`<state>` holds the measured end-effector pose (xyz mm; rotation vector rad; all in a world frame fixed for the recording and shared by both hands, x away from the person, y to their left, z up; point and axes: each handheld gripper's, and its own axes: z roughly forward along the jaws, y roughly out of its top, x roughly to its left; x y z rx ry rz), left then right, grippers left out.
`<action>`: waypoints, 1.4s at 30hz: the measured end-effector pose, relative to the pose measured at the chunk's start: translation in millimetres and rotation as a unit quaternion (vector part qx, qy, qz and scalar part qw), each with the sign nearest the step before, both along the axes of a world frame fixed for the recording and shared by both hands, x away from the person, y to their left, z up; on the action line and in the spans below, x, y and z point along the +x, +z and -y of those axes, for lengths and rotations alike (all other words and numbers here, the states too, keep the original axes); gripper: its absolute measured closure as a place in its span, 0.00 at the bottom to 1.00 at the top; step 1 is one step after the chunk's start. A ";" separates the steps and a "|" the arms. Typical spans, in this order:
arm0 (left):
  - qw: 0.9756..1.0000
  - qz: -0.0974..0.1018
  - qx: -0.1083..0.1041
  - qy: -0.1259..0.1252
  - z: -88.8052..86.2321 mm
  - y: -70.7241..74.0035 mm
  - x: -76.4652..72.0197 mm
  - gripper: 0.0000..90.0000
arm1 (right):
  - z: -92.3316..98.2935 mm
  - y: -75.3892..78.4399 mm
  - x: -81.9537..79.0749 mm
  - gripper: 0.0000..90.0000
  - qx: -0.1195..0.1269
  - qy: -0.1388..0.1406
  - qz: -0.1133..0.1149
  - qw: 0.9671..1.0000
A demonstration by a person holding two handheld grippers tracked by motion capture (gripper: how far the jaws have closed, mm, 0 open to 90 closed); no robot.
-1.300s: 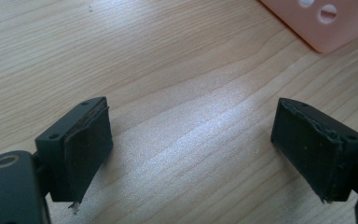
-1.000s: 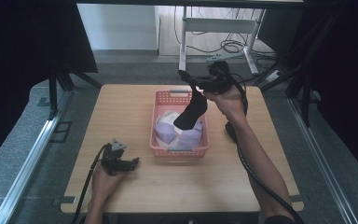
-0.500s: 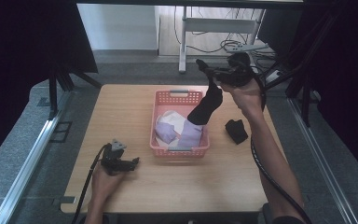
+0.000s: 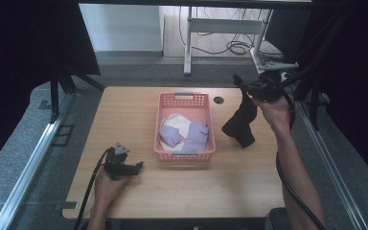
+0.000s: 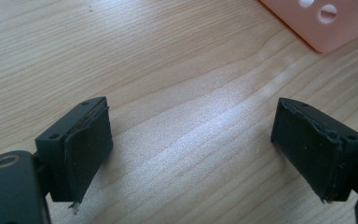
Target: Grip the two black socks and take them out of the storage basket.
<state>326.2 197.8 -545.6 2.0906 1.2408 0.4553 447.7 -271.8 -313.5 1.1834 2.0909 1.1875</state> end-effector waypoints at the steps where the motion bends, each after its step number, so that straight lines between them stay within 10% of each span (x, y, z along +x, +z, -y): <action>1: 1.000 -0.002 0.002 -0.001 -0.3 0.2 -0.2 0.13 | 3.3 -9.0 0.8 0.92 -0.008 -0.006 -0.006 1.000; 12: 1.000 -0.002 0.001 -0.001 -0.2 0.2 -0.1 0.13 | 29.1 -124.8 12.2 0.88 -0.043 -0.041 -0.116 0.991; 17: 1.000 -0.001 0.001 -0.001 -0.1 0.1 -0.1 0.13 | 30.6 -150.5 14.3 0.83 -0.054 -0.046 -0.153 0.986; 31: 1.000 -0.001 -0.001 0.000 0.1 0.1 -0.3 0.13 | 43.0 -125.9 -22.2 0.39 -0.026 -0.014 -0.111 0.993; 42: 1.000 -0.001 0.001 -0.001 -0.2 0.2 -0.8 0.14 | 56.0 -165.5 -62.0 0.27 -0.040 0.001 -0.125 0.991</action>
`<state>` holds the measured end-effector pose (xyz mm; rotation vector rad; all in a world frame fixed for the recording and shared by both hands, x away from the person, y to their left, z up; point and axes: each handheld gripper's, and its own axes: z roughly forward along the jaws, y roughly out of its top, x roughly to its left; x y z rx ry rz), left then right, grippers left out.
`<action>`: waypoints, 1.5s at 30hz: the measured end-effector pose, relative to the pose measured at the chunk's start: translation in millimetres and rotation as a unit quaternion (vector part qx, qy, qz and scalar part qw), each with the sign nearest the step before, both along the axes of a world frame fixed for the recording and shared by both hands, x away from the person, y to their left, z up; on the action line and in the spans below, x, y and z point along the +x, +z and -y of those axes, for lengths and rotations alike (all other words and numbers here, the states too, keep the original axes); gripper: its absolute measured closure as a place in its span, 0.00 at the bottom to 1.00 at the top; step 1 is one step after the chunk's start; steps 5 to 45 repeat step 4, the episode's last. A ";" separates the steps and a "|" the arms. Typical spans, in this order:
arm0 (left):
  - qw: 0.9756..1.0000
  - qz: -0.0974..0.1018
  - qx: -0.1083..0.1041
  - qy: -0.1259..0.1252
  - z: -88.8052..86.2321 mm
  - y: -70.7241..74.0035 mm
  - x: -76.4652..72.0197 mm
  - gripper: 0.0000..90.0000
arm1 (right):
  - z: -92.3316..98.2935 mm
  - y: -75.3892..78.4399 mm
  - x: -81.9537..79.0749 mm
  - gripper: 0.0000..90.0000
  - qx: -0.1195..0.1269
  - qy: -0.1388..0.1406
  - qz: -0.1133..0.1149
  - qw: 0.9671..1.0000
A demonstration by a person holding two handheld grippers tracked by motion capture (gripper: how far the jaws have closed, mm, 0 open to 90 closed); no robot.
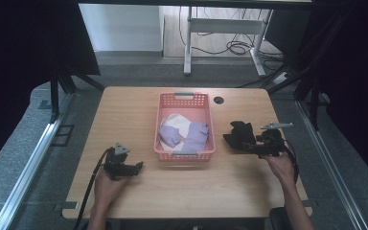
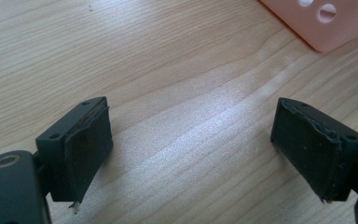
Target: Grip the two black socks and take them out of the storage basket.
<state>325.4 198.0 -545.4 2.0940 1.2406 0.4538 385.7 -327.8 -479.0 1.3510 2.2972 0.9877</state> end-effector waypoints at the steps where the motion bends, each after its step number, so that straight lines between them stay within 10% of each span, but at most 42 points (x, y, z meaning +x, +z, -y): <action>1: 1.000 0.000 0.000 0.000 0.0 0.0 0.0 0.14 | 1.7 -3.9 -0.5 0.26 -0.008 -0.001 -0.008 1.000; 45: 1.000 0.000 -0.002 0.001 0.1 -0.1 0.0 0.14 | 7.2 -11.7 -0.7 0.25 0.000 -0.006 -0.021 1.000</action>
